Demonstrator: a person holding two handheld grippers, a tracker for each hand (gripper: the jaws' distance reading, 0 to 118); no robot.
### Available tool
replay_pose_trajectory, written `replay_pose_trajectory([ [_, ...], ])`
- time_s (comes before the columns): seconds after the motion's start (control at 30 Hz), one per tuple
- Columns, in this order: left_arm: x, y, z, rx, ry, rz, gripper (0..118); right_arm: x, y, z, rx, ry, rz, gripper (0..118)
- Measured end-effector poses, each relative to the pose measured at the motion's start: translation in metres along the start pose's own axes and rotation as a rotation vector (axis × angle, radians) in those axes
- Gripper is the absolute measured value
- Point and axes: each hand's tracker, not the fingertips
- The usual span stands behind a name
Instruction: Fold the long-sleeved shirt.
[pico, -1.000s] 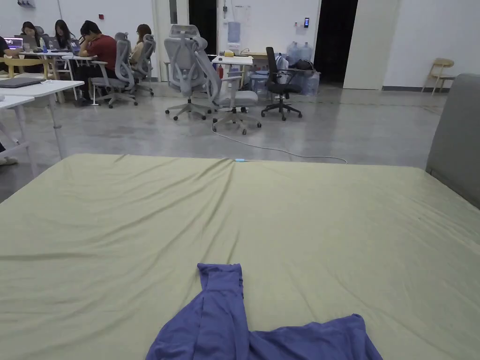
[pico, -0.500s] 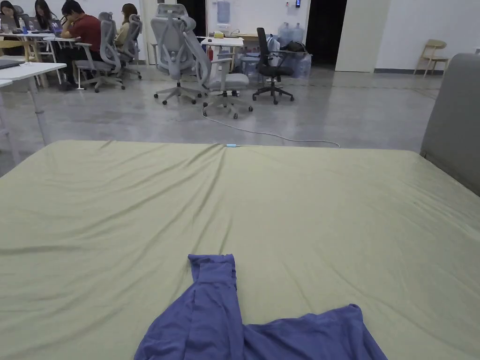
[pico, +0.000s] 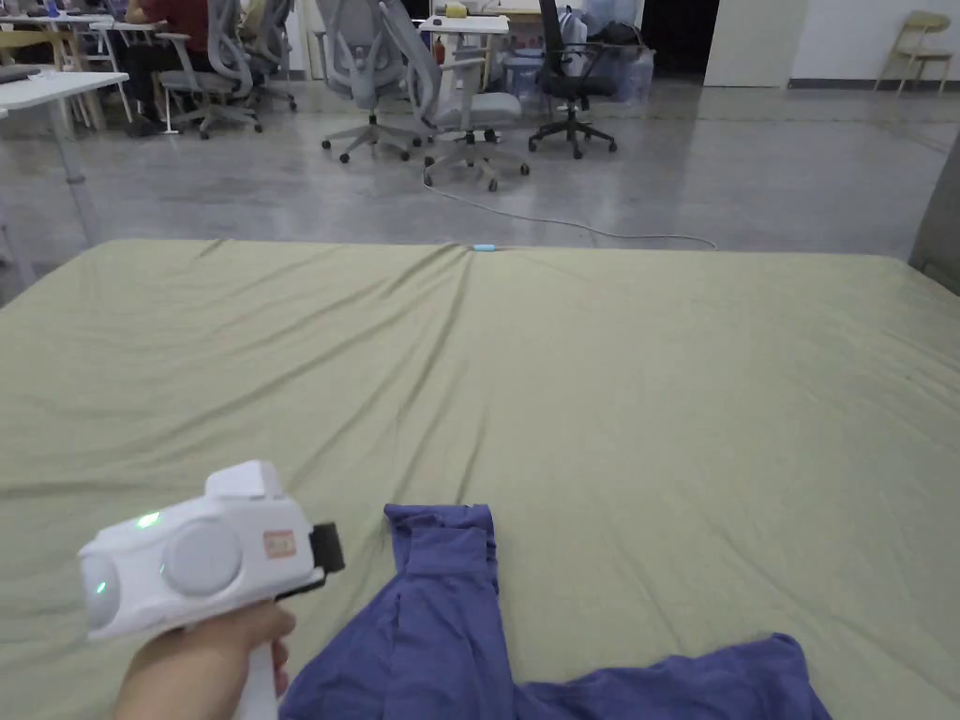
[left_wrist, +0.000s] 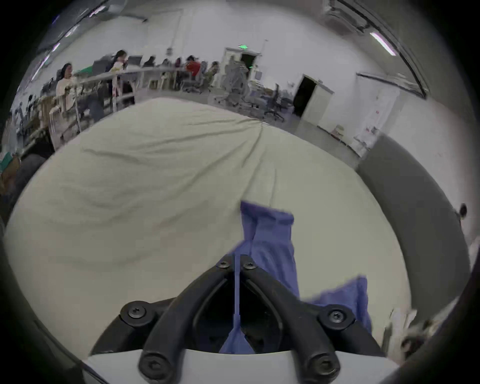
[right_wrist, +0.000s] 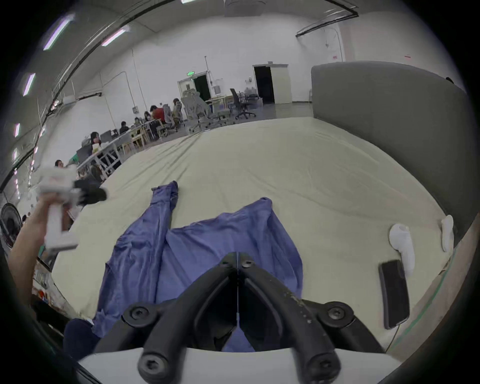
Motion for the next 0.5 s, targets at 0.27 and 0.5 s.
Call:
replay_pose_trajectory([
  [0.27,0.037,0.043,-0.169,-0.16,-0.029,0.046,116,0.001,-0.005,-0.021,-0.04,0.045,-0.05,4],
  [0.5,0.061,0.018,-0.216,-0.282,0.137,-0.17,81,0.009,-0.014,-0.03,-0.103,0.026,-0.049,4],
])
